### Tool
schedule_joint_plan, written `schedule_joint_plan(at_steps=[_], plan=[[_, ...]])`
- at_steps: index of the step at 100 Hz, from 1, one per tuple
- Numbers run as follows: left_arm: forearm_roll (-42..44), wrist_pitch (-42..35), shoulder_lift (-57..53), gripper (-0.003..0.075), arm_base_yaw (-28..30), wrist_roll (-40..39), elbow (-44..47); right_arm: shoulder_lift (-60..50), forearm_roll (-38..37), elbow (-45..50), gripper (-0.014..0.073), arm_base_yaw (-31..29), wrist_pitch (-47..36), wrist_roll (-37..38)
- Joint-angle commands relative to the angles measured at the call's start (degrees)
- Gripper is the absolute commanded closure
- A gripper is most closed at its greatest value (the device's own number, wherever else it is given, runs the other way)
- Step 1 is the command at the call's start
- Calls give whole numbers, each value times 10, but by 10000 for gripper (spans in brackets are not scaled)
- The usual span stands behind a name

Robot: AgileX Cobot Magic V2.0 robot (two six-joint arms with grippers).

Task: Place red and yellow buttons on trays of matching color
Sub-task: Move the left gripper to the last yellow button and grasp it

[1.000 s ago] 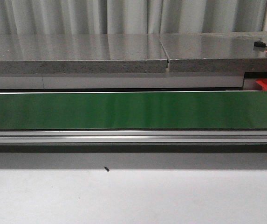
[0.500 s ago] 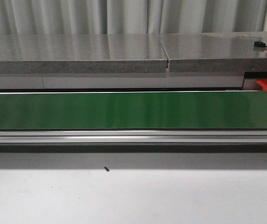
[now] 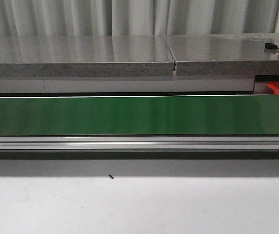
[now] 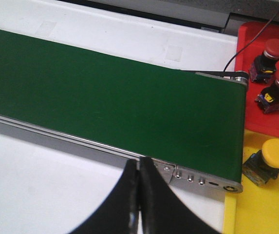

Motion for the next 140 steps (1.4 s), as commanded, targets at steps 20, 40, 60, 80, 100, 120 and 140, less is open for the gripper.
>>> schedule_joint_plan(at_steps=[20,40,60,80,100,120,140], plan=[[13,-33,39,138,91,-8,-58,-2,5,-15,662,1,-31,-3],[15,6,123,138,102,-8,-138,-2,5,-15,662,1,-31,-3],[22,31,185,138,102,-8,-206,-2,6,-15,662,1,-31,-3],[34,30,225,138,102,-8,-245,-2,6,-15,662,1,-31,-3],[36,26,259,138,99,-8,-267,-2,6,-15,662,1,-31,-3],[38,27,294,138,98,-8,-292,-2,6,-15,662,1,-31,-3],[40,26,322,138,86,-8,-309,-2,6,-15,662,1,-31,-3]])
